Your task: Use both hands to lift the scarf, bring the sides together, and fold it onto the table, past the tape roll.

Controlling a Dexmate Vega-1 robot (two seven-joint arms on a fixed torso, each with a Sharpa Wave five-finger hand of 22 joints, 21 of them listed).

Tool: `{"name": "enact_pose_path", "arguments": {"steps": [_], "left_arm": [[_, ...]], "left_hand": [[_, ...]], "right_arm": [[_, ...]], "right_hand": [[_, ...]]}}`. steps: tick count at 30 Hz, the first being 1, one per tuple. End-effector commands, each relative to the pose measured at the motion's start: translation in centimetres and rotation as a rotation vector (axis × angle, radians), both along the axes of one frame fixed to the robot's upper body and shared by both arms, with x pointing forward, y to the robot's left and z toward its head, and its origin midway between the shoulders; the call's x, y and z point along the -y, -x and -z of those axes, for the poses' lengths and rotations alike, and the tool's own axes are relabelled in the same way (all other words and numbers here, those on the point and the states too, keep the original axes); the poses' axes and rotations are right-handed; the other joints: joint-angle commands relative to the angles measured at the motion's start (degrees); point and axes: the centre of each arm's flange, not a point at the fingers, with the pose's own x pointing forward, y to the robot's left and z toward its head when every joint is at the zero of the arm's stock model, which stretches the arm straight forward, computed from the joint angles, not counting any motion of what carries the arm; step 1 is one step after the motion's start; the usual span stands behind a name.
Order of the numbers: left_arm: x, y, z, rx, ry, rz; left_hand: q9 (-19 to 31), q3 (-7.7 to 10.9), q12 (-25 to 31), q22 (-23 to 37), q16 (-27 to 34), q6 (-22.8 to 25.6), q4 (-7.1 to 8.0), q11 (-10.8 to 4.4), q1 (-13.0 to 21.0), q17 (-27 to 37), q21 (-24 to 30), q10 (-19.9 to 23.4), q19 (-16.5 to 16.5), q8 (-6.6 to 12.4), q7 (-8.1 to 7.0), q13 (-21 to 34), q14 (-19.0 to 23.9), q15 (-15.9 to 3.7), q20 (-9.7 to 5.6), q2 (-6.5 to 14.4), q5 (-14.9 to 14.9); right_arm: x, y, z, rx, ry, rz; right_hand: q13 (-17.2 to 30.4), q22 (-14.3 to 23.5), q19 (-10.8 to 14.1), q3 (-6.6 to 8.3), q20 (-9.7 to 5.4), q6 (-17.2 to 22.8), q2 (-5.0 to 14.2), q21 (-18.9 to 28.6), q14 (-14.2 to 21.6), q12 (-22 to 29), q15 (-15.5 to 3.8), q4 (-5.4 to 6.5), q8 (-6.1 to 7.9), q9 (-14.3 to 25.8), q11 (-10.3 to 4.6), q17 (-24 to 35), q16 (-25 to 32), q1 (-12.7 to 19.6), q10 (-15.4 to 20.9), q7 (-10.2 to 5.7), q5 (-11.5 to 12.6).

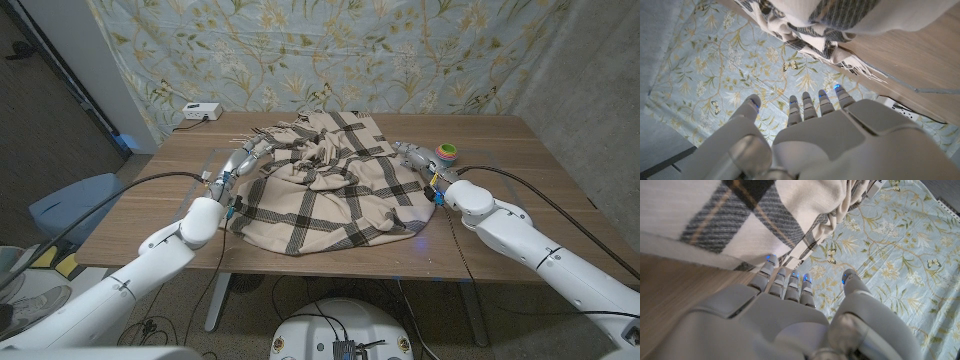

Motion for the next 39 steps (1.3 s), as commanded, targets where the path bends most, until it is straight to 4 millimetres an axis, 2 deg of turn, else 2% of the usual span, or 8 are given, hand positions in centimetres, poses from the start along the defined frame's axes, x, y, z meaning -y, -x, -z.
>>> {"name": "enact_pose_path", "arguments": {"steps": [1, 13, 39], "left_arm": [[0.2, 3.0, 0.8, 0.012, -0.171, -0.069], [-0.4, 5.1, 2.1, -0.03, -0.25, -0.114], [-1.2, 6.3, 3.1, -0.049, -0.299, -0.134]], "left_hand": [[0.3, 0.11, 0.4, 0.1, 0.0, 1.3, -0.93, -0.19, 0.9, 0.3, 0.0, 1.3, -0.4, 0.4, 0.01, 0.3, 0.0, -0.08, 0.39, 0.0, -0.1], [0.4, 0.1, 0.2, 0.1, -0.5, 2.0, -2.05, -0.19, 1.7, 0.3, -0.2, 1.6, -0.8, 0.27, -0.37, 0.4, -1.1, -0.11, 0.09, -0.4, -0.2], [0.4, 0.07, -0.3, 0.1, -0.4, 2.1, -3.53, -0.19, 2.8, 0.4, -0.2, 1.4, -0.6, -0.29, -0.29, 0.4, -1.5, -0.13, -0.02, -0.8, -0.3]], "right_arm": [[-1.0, 2.1, 1.4, -0.007, 0.098, 0.041], [-2.0, 4.3, 2.4, -0.027, 0.21, 0.088], [-4.1, 9.7, 4.6, -0.072, 0.432, 0.271]], "right_hand": [[0.2, 0.3, 0.4, 0.1, 0.14, 0.6, 0.02, 0.2, 0.6, 0.3, -0.16, -0.47, 0.22, 0.3, -0.02, 0.3, 0.3, 1.0, 0.8, -0.22, -0.3], [0.2, 0.3, 0.6, 0.29, 0.0, 1.0, 0.19, 0.3, 0.9, 0.4, -0.36, -0.9, 0.19, 0.3, -0.23, 0.4, 0.3, 1.6, 1.3, -0.27, -0.6], [0.2, 0.3, 0.7, 0.4, -0.11, 2.0, -0.29, 0.3, 1.7, 0.5, -1.46, -2.09, 0.2, 0.4, -0.58, 0.5, 0.4, 3.1, 2.4, -0.15, -1.2]]}}
